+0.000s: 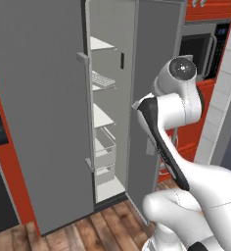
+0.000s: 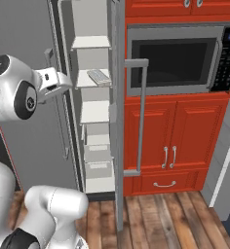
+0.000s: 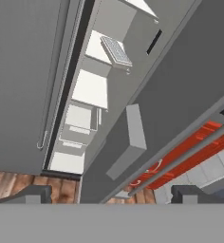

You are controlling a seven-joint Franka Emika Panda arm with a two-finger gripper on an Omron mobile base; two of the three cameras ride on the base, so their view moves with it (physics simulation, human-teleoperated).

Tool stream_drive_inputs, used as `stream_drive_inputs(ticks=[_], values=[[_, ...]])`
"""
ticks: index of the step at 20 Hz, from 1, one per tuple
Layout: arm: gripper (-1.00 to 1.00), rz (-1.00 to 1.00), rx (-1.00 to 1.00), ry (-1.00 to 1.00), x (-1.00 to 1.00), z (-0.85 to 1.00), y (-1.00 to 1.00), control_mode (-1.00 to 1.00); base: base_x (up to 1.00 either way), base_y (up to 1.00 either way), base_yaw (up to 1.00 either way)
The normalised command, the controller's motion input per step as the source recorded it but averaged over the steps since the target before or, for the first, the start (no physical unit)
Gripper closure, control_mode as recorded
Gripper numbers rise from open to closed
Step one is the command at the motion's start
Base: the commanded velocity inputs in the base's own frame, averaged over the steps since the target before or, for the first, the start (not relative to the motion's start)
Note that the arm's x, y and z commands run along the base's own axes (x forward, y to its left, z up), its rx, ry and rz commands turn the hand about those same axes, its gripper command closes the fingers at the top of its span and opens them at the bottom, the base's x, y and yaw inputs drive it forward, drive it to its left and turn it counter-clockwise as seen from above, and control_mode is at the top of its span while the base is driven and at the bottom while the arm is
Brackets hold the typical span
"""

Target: The ice cube tray has been filled with water. Take the tray and place it in the freezer to make ice. Close the freezer door after placing the tray.

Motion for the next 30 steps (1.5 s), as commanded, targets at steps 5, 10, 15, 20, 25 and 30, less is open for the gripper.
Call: stream_drive_inputs(ticks=[5, 10, 15, 20, 25, 30], values=[[-1.00, -0.10, 0.00, -0.07, -0.26, 0.17, -0.27, -1.00, 0.00, 0.00, 0.00], [-1.00, -0.14, 0.00, -0.20, -0.79, 0.00, -0.18, -1.00, 0.00, 0.00, 0.00], [-1.00, -0.15, 0.00, -0.09, -0.55, 0.04, -0.09, -1.00, 0.00, 0.00, 0.00], [-1.00, -0.12, 0.05, 0.02, -0.12, 0.25, -0.02, -1.00, 0.00, 0.00, 0.00], [-1.00, -0.09, 0.27, 0.11, -0.01, 0.26, -0.21, -1.00, 0.00, 0.00, 0.00], [-1.00, -0.03, 0.38, 0.01, -0.45, 0.00, -0.63, -1.00, 0.00, 0.00, 0.00]])
